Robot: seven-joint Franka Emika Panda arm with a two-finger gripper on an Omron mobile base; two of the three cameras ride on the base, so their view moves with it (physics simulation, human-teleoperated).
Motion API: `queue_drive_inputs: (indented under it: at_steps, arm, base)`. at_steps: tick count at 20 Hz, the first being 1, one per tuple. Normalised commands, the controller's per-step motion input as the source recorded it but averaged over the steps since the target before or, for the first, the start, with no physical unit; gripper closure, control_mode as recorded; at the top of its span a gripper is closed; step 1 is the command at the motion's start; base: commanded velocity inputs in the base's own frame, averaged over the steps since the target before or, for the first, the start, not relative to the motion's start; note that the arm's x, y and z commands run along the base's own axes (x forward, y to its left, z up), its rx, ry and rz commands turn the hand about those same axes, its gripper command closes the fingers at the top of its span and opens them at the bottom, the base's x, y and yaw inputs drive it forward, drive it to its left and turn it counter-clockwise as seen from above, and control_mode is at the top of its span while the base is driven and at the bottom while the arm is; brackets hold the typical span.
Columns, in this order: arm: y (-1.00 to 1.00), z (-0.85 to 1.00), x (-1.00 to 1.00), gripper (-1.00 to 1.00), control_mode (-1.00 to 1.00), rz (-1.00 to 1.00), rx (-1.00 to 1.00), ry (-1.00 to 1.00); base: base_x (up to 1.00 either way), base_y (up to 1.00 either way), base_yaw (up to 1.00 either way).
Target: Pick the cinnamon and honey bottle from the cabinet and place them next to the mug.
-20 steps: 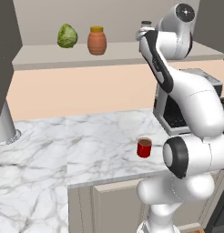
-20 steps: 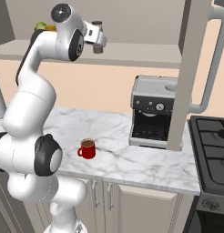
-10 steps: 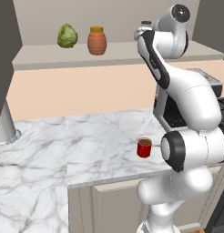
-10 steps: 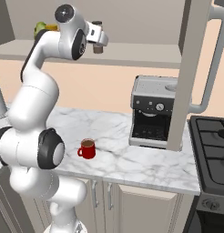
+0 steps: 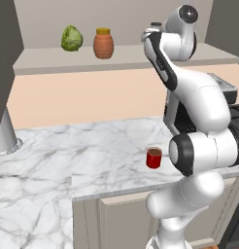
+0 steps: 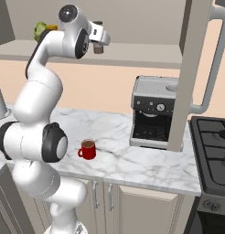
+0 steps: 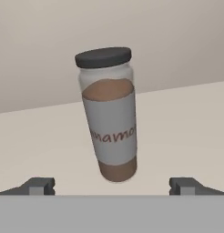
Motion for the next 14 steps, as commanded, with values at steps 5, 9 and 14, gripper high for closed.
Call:
queue_drive_inputs:
  at_steps: [5, 9, 14]
  arm:
    - [0.00, -0.06, 0.23, -1.00, -1.00, 0.00, 0.00, 0.00]
    - [0.00, -0.09, 0.26, -1.00, -1.00, 0.00, 0.00, 0.00]
    - [0.00, -0.06, 0.21, -1.00, -1.00, 0.00, 0.00, 0.00]
  base:
    - [0.00, 0.00, 0.00]
    - [0.00, 0.00, 0.00]
    - [0.00, 0.00, 0.00]
